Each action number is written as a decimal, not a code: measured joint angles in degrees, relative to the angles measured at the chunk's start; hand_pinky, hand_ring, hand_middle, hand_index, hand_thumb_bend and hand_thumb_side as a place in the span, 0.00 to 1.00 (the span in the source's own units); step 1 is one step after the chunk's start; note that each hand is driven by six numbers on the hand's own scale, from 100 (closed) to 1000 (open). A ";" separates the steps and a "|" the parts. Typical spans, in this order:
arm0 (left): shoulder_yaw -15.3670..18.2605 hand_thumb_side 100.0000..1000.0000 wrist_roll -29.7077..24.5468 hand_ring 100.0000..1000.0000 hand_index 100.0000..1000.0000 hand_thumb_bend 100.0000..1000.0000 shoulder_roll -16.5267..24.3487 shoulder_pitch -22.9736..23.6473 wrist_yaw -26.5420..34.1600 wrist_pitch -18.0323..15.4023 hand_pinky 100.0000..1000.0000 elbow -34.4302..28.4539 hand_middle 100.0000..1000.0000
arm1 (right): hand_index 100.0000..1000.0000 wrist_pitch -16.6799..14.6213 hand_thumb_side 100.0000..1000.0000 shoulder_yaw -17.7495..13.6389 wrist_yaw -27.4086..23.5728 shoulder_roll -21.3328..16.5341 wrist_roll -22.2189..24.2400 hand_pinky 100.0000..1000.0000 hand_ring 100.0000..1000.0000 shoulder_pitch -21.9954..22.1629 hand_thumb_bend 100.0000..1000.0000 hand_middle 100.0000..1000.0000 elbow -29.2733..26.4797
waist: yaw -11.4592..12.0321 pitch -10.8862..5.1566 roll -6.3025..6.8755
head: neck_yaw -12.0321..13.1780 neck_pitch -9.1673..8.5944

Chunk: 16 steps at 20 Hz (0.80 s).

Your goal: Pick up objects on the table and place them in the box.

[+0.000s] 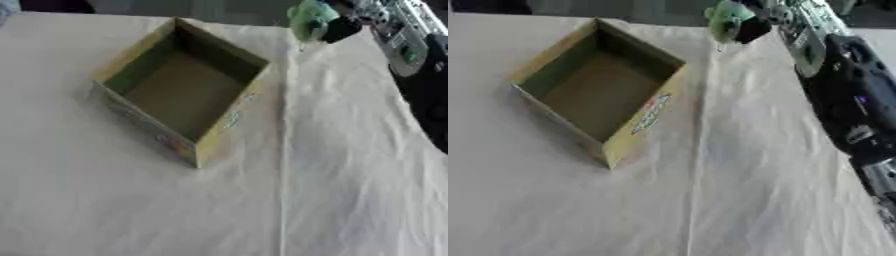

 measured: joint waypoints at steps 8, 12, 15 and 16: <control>0.00 0.69 0.01 0.50 0.77 0.00 0.00 0.02 -0.01 0.00 0.23 0.00 0.63 | 0.40 4.12 0.18 0.94 -3.29 -0.70 0.82 0.79 0.76 -0.75 0.00 0.43 -11.27 | -0.13 -0.08 0.05 | -0.19 0.47; 0.00 0.69 0.01 0.50 0.77 0.00 0.00 0.03 -0.01 0.00 0.23 0.00 0.63 | 0.40 5.32 0.19 2.50 -3.93 -0.55 2.18 0.79 0.76 -1.30 0.00 0.43 -16.74 | -0.12 -0.12 0.08 | -0.43 0.48; 0.00 0.69 0.01 0.50 0.77 0.00 0.00 0.03 -0.01 0.01 0.23 0.00 0.63 | 0.40 5.90 0.19 3.81 -4.17 0.61 3.49 0.79 0.76 -1.78 0.00 0.43 -20.01 | -0.01 -0.24 0.15 | -0.72 0.48; 0.00 0.69 0.00 0.50 0.77 0.00 0.00 0.03 -0.01 0.01 0.23 0.00 0.63 | 0.40 6.11 0.19 4.26 -4.17 1.21 3.92 0.79 0.76 -1.89 0.00 0.43 -20.78 | 0.02 -0.24 0.15 | -0.81 0.47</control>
